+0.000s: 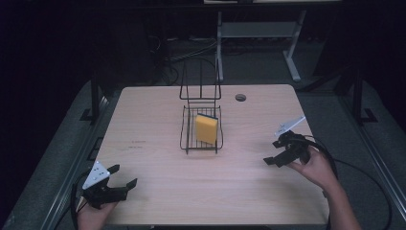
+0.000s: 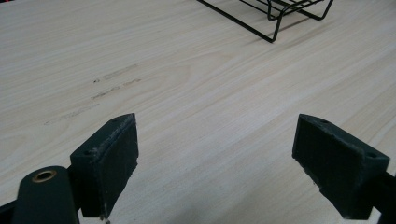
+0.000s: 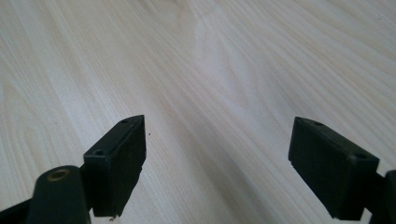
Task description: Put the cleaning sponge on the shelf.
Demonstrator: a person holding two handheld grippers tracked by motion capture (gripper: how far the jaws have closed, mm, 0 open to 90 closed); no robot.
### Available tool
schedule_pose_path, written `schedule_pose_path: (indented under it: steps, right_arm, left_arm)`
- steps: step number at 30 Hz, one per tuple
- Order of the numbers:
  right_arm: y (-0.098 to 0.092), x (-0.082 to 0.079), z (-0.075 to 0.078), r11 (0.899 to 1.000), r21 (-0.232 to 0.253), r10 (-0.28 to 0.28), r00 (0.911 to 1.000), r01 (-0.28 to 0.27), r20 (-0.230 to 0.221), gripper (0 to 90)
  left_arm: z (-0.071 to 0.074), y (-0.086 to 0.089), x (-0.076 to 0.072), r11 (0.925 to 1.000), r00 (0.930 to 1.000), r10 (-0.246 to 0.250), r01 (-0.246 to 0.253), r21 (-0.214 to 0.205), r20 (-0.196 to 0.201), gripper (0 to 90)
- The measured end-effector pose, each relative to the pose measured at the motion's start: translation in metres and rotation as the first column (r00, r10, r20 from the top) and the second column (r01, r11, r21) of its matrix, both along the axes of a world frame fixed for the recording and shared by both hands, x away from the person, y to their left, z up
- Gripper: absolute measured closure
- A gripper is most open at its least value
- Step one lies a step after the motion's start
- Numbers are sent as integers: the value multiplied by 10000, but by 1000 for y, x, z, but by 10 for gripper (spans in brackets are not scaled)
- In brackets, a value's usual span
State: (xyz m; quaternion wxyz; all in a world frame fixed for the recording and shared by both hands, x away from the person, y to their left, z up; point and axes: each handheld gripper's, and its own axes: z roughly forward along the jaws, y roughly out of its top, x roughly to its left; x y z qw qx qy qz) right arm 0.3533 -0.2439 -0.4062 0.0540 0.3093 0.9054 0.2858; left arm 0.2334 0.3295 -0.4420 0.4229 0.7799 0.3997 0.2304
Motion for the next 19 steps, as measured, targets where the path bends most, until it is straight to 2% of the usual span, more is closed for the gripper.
schedule_pose_path:
  steps: [8, 19]
  right_arm:
    - [-6, -9, -8, 9999, 52, -151, 9998, 151, -109, 189]
    - [-13, -27, -17, 9996, 73, -274, 9996, 274, 41, 187]
  left_arm:
    - [0, -1, 0, 10000, 10000, -42, 42, 31, -15, 138]
    - [0, -1, 1, 10000, 10000, -48, 48, 42, -49, 138]
